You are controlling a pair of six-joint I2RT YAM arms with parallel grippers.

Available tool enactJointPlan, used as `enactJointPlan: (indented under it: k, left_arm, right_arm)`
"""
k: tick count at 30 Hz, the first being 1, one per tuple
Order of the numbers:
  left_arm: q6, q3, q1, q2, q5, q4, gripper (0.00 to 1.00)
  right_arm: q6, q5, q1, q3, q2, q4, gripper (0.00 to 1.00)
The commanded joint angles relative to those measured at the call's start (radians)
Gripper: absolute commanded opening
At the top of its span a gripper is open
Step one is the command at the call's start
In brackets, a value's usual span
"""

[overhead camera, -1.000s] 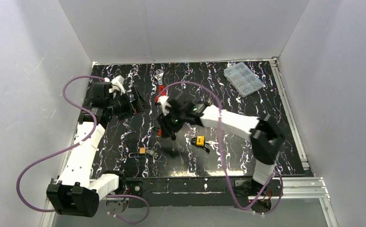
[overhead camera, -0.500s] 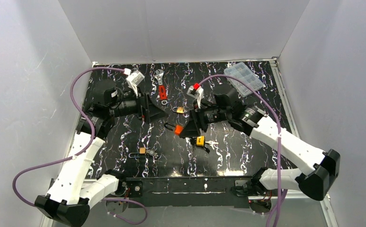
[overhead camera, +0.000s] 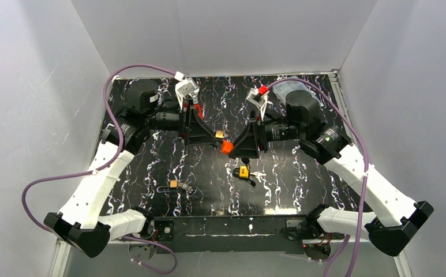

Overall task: Lock with the key
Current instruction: Lock the lock.

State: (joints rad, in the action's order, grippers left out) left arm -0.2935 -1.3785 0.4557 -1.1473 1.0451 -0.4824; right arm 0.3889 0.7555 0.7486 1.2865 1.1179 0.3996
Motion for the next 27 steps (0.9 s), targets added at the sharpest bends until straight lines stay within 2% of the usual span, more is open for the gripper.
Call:
enactJointPlan:
  k: [1,5,8,12,14,17,18,20,21,22,23,27]
  left_arm:
    - [0.048,-0.081,0.012,-0.023,-0.012,-0.068,0.39]
    - [0.06,-0.107,0.018,-0.04,-0.01,-0.093,0.26]
    - [0.064,-0.118,0.023,-0.047,-0.011,-0.102,0.2]
    - [0.039,-0.147,0.053,-0.077,-0.02,-0.099,0.05]
    - [0.026,-0.157,0.07,-0.094,-0.04,-0.098,0.0]
    - [-0.021,-0.168,0.083,-0.111,-0.101,-0.071,0.0]
    - [-0.055,-0.171,0.085,-0.114,-0.119,-0.054,0.0]
    - [-0.139,-0.172,0.086,-0.112,-0.176,0.024,0.0]
    - [-0.181,-0.17,0.086,-0.109,-0.192,0.065,0.0]
    - [-0.217,-0.17,0.086,-0.105,-0.209,0.101,0.0]
    - [-0.256,-0.166,0.086,-0.1,-0.229,0.141,0.0]
    - [-0.397,-0.137,0.086,-0.084,-0.255,0.316,0.0]
  right_arm:
    - [-0.016,0.041,-0.018,0.099,-0.014,-0.026,0.01]
    - [-0.022,0.026,-0.045,0.115,-0.009,-0.021,0.01]
    - [-0.026,0.036,-0.06,0.122,-0.001,-0.02,0.01]
    - [-0.033,0.011,-0.06,0.123,0.01,-0.01,0.01]
    - [-0.039,-0.004,-0.062,0.122,0.008,-0.01,0.01]
    - [-0.052,-0.039,-0.06,0.125,0.009,-0.001,0.01]
    - [-0.051,-0.049,-0.061,0.121,0.01,-0.004,0.09]
    - [-0.028,-0.077,-0.062,0.104,0.006,-0.033,0.43]
    - [-0.017,-0.097,-0.062,0.091,-0.001,-0.057,0.55]
    - [0.014,-0.114,-0.066,0.077,-0.009,-0.089,0.63]
    - [0.041,-0.126,-0.075,0.061,-0.018,-0.122,0.68]
    - [0.203,-0.091,-0.154,-0.029,-0.065,-0.359,0.74]
